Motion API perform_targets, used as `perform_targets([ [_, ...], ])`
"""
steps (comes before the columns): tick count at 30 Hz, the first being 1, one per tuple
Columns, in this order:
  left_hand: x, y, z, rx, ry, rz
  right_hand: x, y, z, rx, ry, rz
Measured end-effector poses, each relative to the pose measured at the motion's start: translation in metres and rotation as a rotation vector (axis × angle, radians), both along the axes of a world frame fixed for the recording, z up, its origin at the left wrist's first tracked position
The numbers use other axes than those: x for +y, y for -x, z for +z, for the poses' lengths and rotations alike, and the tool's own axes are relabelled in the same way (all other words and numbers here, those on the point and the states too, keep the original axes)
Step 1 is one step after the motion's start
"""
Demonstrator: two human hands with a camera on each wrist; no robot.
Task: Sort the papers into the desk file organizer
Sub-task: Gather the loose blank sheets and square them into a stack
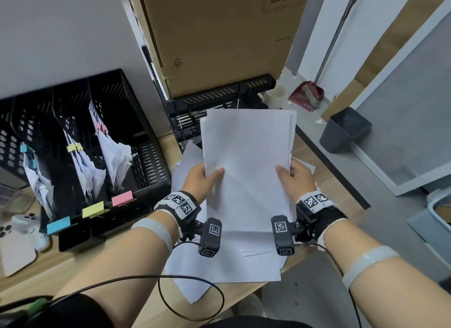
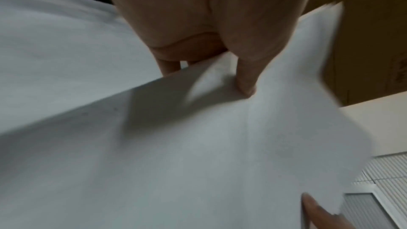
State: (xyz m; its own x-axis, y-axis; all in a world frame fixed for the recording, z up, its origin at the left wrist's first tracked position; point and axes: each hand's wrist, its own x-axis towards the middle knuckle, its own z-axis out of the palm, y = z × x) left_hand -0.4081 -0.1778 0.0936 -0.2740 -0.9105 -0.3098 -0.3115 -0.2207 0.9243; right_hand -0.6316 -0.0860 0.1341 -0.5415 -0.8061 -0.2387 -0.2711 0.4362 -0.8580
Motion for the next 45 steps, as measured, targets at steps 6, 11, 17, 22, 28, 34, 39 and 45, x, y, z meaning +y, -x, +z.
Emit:
perform_targets([
  [6,0.021,0.017,-0.041,-0.239,-0.410,-0.185,0.015,0.035,-0.040,0.027,-0.473,0.025],
  [11,0.031,0.018,-0.066,-0.203,-0.499,-0.013,0.022,0.044,-0.077,0.078,-0.646,0.077],
  [17,0.037,0.026,-0.074,-0.171,-0.571,-0.005,0.029,0.037,-0.092,0.146,-0.781,0.143],
  [22,0.043,0.033,-0.080,-0.203,-0.419,-0.046,0.029,0.036,-0.096,0.038,-0.716,0.119],
  [28,0.042,0.033,-0.070,-0.120,-0.454,0.065,0.025,0.027,-0.094,-0.073,-0.525,0.146],
  [34,0.021,-0.005,-0.045,-0.389,-0.105,0.186,-0.003,-0.003,-0.090,-0.154,-0.417,0.217],
  [39,0.020,-0.041,-0.047,-0.780,-0.088,0.193,-0.024,-0.047,-0.100,-0.037,-0.501,0.419],
  [45,0.027,-0.043,-0.050,-0.691,-0.077,0.251,-0.028,-0.066,-0.104,-0.039,-0.547,0.405],
])
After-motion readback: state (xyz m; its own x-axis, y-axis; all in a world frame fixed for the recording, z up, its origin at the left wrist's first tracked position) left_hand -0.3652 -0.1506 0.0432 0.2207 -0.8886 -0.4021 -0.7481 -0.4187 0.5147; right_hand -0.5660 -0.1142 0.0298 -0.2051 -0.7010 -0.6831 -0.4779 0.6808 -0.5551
